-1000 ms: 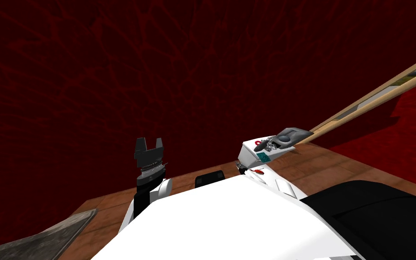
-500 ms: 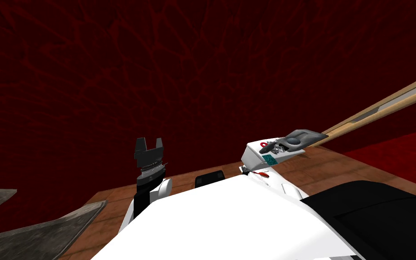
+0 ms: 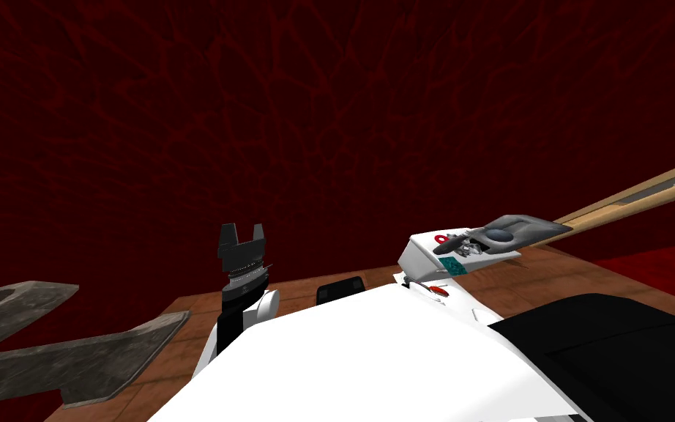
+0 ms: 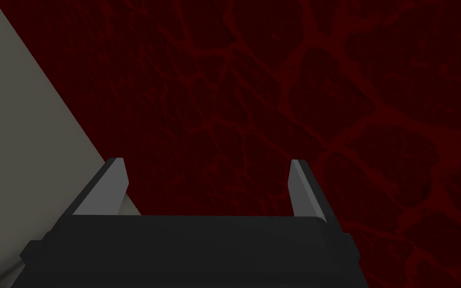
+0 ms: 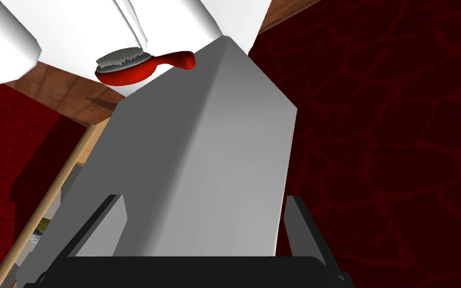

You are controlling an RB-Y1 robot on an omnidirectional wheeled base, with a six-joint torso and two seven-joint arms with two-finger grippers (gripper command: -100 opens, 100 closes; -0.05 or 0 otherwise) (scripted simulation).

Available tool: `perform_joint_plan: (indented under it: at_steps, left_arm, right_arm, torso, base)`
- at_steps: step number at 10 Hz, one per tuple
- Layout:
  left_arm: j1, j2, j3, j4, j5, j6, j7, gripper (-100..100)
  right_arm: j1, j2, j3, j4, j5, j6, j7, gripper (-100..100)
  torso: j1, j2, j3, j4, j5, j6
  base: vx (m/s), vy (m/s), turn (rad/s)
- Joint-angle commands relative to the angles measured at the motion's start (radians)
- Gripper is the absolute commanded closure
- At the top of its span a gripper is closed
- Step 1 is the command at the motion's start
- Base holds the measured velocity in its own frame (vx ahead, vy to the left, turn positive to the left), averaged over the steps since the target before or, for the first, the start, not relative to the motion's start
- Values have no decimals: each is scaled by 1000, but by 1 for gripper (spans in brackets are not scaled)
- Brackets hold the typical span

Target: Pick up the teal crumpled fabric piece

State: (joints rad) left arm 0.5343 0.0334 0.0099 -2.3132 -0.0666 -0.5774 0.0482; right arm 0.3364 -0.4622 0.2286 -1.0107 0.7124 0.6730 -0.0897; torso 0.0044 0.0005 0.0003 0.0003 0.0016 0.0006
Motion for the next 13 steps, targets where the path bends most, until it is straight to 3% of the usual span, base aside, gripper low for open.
perform_joint_plan:
  at_steps: [1,2,3,4,5,7,8,9,10,11,12,13]
  left_arm:
    - [0,0,0,0,0,0,0,0]
    - [0,0,0,0,0,0,0,0]
    - [0,0,0,0,0,0,0,0]
    - [0,0,0,0,0,0,0,0]
    - [0,0,0,0,0,0,0,0]
    - [0,0,0,0,0,0,0,0]
    - [0,0,0,0,0,0,0,0]
    - [0,0,0,0,0,0,0,0]
    - [0,0,0,0,0,0,0,0]
    - [0,0,0,0,0,0,0,0]
    - [0,0,0,0,0,0,0,0]
    - [0,0,0,0,0,0,0,0]
  right_arm:
    - [-1,-2,6,50,19,43,-6,-100]
    - [-1,-2,6,54,19,43,-6,-100]
    - [-11,-18,13,89,44,90,-16,-100]
    - [-11,-18,13,117,44,90,-16,-100]
    - [-21,-34,20,159,69,132,-25,-100]
    - [-21,-34,20,178,69,135,-25,-100]
    - [-30,-49,26,236,93,171,-34,-100]
    - [-30,-49,26,236,93,178,-34,-100]
    - [-39,-64,33,288,116,218,-43,-100]
    - [-39,-64,33,291,116,219,-43,-100]
    - [-47,-78,39,343,137,243,-51,-100]
    - [-47,-78,39,343,137,257,-51,-100]
  torso:
    - [0,0,0,0,0,0]
    - [-1,1,0,0,0,1]
    - [-3,1,1,0,-1,1]
    - [-2,1,0,0,0,0]
    - [-2,0,0,0,0,0]
    - [-1,0,0,0,0,1]
    - [-3,1,0,0,-1,1]
    - [-2,1,0,0,0,0]
    - [-2,0,0,0,0,0]
    - [-1,0,0,0,0,0]
    - [-2,0,0,0,0,1]
    - [-1,0,0,0,0,0]
  base:
    - [13,62,56]
    - [5,23,-16]
    - [20,46,121]
    - [20,45,71]
    - [22,64,102]
    - [16,36,30]
    - [16,41,119]
    - [21,39,57]
    - [32,60,106]
    - [23,49,56]
    - [21,55,90]
    - [17,41,46]
